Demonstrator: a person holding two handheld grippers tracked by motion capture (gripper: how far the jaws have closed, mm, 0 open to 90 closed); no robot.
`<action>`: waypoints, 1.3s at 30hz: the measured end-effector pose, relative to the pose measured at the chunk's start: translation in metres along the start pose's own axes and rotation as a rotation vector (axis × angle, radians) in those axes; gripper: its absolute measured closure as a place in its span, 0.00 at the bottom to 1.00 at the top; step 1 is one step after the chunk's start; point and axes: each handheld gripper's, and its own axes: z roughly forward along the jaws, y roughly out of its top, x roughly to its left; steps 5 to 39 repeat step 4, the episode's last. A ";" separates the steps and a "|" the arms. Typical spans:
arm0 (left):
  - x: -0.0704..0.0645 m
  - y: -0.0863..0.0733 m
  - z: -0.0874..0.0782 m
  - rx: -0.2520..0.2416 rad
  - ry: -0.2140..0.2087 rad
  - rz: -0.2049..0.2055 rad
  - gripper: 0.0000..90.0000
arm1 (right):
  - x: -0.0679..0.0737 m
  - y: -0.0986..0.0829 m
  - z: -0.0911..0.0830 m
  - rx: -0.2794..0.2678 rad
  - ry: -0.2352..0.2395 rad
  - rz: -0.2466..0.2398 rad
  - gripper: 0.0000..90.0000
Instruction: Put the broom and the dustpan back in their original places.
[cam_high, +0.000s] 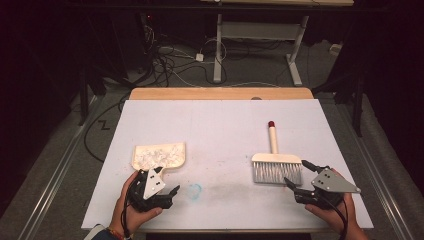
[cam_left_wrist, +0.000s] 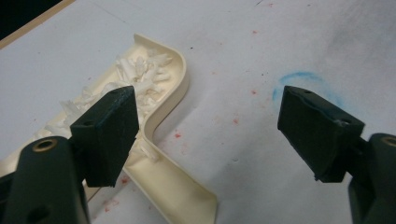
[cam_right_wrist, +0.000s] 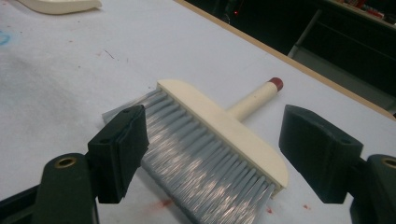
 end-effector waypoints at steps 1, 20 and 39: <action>0.000 0.000 0.000 0.001 -0.004 -0.002 0.22 | 0.000 0.000 0.000 0.000 0.000 0.000 0.27; 0.000 0.001 0.002 0.004 -0.009 -0.003 0.22 | 0.000 -0.001 0.000 0.006 -0.002 0.008 0.27; 0.000 0.001 0.002 0.004 -0.009 -0.003 0.22 | 0.000 -0.001 0.000 0.006 -0.002 0.008 0.27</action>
